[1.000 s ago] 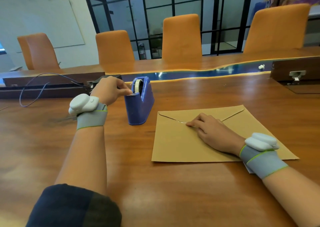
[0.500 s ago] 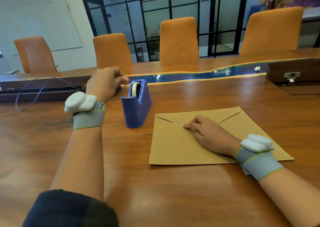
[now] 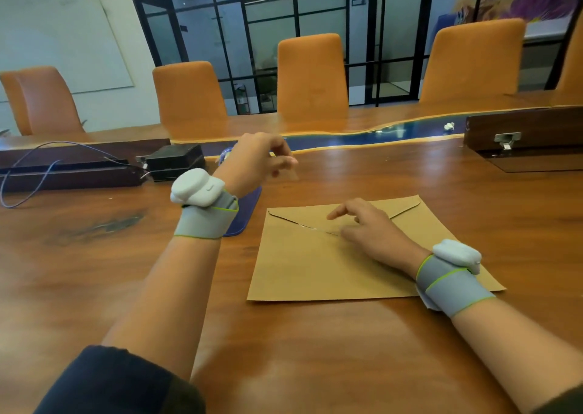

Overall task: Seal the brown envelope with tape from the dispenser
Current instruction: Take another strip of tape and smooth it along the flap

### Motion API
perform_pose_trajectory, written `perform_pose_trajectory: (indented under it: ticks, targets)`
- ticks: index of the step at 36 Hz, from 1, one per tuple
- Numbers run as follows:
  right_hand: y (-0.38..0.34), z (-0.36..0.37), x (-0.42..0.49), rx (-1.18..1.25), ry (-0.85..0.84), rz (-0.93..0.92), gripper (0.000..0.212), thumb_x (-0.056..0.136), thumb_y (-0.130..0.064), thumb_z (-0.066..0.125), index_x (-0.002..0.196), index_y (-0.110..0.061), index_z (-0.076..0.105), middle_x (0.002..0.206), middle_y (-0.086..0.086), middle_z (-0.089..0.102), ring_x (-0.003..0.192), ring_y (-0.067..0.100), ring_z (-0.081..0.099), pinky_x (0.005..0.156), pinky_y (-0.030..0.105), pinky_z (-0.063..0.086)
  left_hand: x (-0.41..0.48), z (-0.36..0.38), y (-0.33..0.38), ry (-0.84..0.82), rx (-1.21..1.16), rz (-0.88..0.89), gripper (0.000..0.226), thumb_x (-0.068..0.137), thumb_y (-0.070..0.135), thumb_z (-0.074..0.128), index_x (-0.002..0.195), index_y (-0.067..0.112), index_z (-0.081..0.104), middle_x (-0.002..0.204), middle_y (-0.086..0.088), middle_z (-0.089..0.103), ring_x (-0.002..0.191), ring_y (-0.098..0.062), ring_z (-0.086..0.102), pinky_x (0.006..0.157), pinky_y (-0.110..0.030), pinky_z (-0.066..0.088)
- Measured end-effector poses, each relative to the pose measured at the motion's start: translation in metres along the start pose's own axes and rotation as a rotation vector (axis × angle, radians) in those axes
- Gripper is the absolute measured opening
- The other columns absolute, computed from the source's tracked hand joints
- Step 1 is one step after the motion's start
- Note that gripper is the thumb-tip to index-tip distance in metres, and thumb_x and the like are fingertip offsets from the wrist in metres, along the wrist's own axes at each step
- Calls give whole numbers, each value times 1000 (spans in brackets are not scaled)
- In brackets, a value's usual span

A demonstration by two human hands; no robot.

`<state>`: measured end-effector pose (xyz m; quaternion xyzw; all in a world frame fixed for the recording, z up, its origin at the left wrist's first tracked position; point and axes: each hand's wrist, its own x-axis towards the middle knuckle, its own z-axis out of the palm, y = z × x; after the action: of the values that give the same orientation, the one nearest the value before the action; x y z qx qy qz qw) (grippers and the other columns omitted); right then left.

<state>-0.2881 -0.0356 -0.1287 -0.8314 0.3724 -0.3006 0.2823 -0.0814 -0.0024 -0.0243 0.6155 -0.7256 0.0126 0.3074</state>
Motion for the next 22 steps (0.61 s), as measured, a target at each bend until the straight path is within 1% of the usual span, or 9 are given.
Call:
perform_pose_trajectory:
  ticks: [2, 4, 6, 8, 10, 13, 17, 20, 22]
  targets:
    - [-3, -5, 2, 123, 83, 2, 27, 83, -1, 57, 105, -15, 64, 116, 6, 60, 109, 17, 52, 92, 26, 39, 0, 7, 7, -29, -55, 16, 13, 85, 20, 65, 78, 10, 64, 74, 3, 66, 52, -3, 57, 44, -13, 45]
    - [-7, -10, 4, 261, 146, -5, 22, 84, -4, 61, 101, -16, 63, 109, 5, 64, 100, 16, 57, 85, 25, 44, 1, 15, 12, -59, -104, 24, 13, 86, 18, 65, 79, 8, 64, 81, -3, 68, 56, -10, 59, 44, -18, 47]
    - [-9, -15, 5, 380, 183, -14, 19, 83, -8, 65, 99, -19, 62, 101, 1, 64, 90, 11, 59, 78, 18, 47, 1, 23, 18, -78, -138, 34, 14, 86, 18, 65, 81, 4, 66, 76, 0, 67, 56, -11, 59, 44, -19, 48]
    - [-9, -20, 5, 458, 193, -20, 20, 82, -11, 68, 99, -21, 62, 95, -3, 65, 83, 4, 59, 73, 11, 49, 1, 29, 23, -95, -164, 44, 16, 86, 19, 65, 83, 3, 67, 69, 7, 63, 53, -4, 59, 45, -18, 50]
    - [-8, -24, 6, 514, 180, -16, 22, 81, -13, 70, 100, -21, 63, 91, -6, 65, 78, -2, 60, 71, 5, 49, 1, 35, 27, -119, -171, 56, 19, 85, 21, 66, 84, 2, 67, 70, 3, 65, 52, -2, 60, 47, -19, 53]
    - [-5, -29, 6, 561, 137, -1, 21, 80, -12, 70, 100, -17, 66, 89, -5, 68, 76, -3, 61, 72, 7, 49, 1, 41, 31, -149, -187, 64, 22, 85, 21, 65, 87, 0, 67, 78, -7, 69, 55, -7, 62, 49, -22, 55]
    - [0, -31, 5, 564, 100, 16, 17, 79, -11, 71, 95, -16, 68, 90, 0, 68, 78, 2, 61, 72, 6, 49, 0, 48, 35, -159, -246, 60, 19, 85, 21, 65, 86, 3, 66, 70, 5, 63, 50, 5, 60, 45, -14, 51]
    - [2, -29, 4, 549, 75, 19, 14, 78, -12, 72, 90, -18, 68, 89, 1, 67, 77, 3, 62, 75, 10, 49, -1, 51, 36, -167, -276, 64, 14, 84, 22, 66, 83, 8, 66, 71, 1, 64, 51, 3, 60, 45, -14, 50]
    - [4, -29, 4, 539, 69, 14, 11, 79, -11, 72, 87, -17, 69, 86, 2, 67, 77, 5, 60, 73, 9, 48, -1, 53, 36, -177, -280, 67, 14, 84, 23, 66, 82, 10, 66, 72, -1, 65, 53, 2, 61, 45, -13, 50]
